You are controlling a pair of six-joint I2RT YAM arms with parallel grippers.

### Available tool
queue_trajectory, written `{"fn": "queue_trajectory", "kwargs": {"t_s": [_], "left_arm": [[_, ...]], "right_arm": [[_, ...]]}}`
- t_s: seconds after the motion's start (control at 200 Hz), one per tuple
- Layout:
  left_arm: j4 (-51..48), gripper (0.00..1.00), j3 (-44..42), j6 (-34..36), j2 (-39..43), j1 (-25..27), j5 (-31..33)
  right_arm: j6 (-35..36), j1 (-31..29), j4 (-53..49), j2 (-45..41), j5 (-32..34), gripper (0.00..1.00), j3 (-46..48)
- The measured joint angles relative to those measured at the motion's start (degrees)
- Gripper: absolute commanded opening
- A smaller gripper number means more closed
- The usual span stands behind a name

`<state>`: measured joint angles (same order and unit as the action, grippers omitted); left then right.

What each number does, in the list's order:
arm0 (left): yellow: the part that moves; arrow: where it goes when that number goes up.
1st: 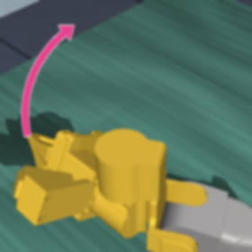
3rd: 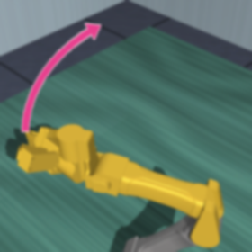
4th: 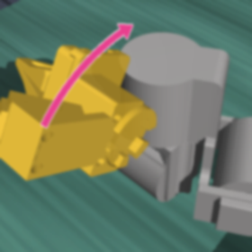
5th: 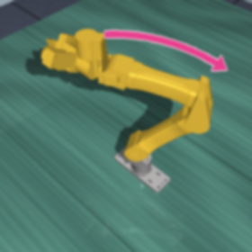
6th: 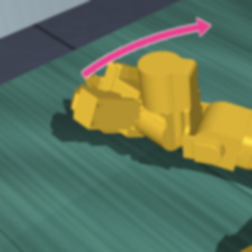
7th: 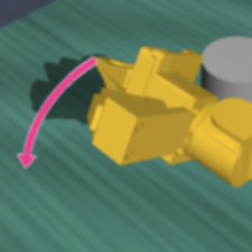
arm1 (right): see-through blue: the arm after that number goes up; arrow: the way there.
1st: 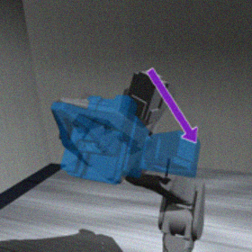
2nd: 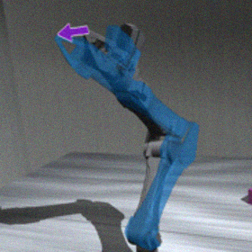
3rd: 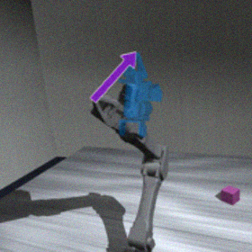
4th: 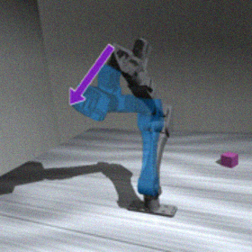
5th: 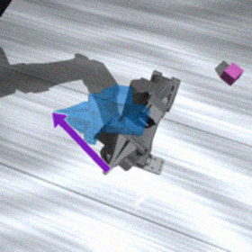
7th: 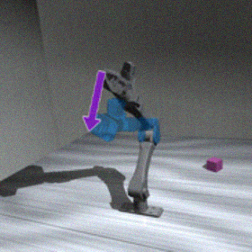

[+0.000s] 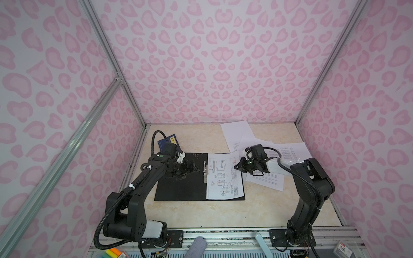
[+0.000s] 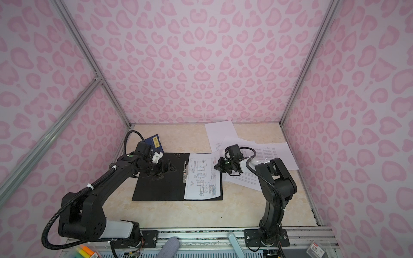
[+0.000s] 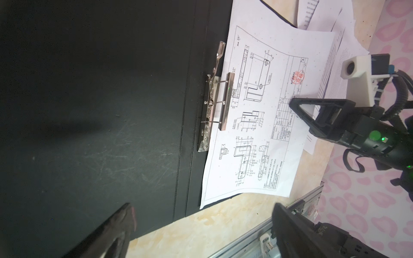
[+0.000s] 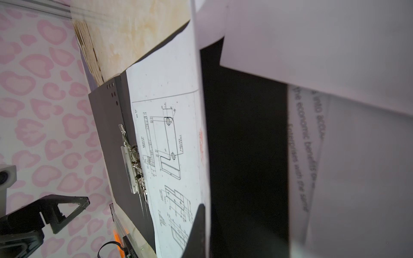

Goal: Put the files into the folder

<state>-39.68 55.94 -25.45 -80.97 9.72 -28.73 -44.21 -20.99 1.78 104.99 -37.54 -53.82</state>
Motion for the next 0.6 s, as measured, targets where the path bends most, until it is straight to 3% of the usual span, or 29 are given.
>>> {"fn": "queue_trajectory", "kwargs": {"t_s": [0.6], "left_arm": [[0.61,0.98,0.0,-0.02,-0.57,0.0,-0.44]], "right_arm": [[1.99,-0.85,-0.37,2.12,-0.44,0.0,-1.46]]}}
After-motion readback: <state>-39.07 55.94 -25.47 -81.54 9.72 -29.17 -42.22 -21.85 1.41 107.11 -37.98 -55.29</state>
